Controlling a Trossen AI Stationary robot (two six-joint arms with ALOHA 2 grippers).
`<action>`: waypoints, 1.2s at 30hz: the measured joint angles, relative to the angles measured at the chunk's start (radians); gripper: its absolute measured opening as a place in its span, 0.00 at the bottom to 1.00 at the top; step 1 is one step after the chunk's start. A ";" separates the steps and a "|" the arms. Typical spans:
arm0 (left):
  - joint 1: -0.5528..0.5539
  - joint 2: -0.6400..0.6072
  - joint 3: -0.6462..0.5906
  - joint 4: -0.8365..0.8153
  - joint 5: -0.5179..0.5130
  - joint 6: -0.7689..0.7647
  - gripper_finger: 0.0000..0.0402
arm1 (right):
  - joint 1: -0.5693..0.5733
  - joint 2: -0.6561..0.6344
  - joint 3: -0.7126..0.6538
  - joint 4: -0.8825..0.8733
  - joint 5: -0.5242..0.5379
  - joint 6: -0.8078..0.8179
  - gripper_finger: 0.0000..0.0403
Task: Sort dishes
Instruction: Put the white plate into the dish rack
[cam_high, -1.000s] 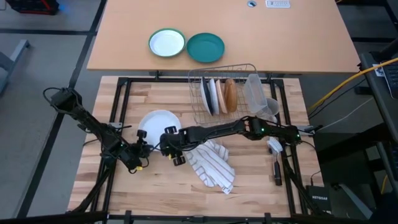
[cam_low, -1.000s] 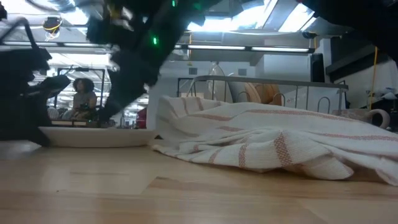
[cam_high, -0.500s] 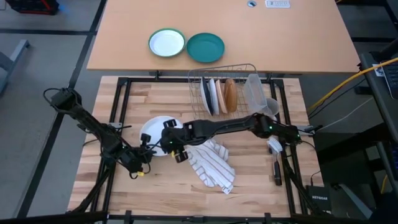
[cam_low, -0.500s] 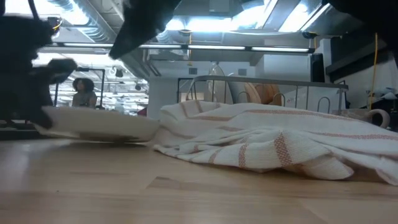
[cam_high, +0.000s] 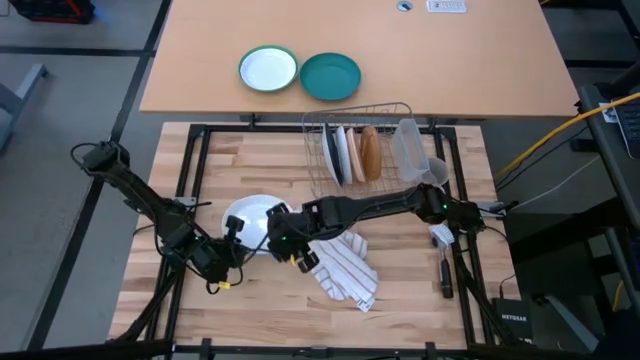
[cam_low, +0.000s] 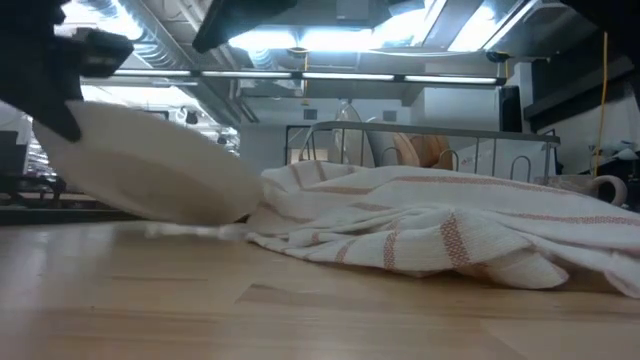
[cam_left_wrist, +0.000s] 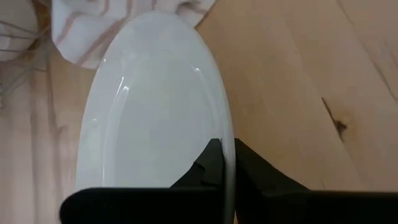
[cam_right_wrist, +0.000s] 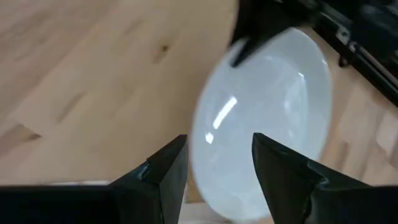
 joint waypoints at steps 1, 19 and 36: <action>0.000 0.000 0.009 -0.009 -0.004 0.002 0.00 | 0.006 0.000 0.000 0.001 -0.006 0.000 0.45; 0.000 0.000 0.063 -0.015 -0.019 -0.040 0.00 | 0.048 0.053 -0.010 0.073 0.007 0.003 0.45; 0.000 -0.001 0.166 -0.020 -0.004 -0.042 0.00 | 0.047 0.054 -0.010 0.109 0.015 0.005 0.45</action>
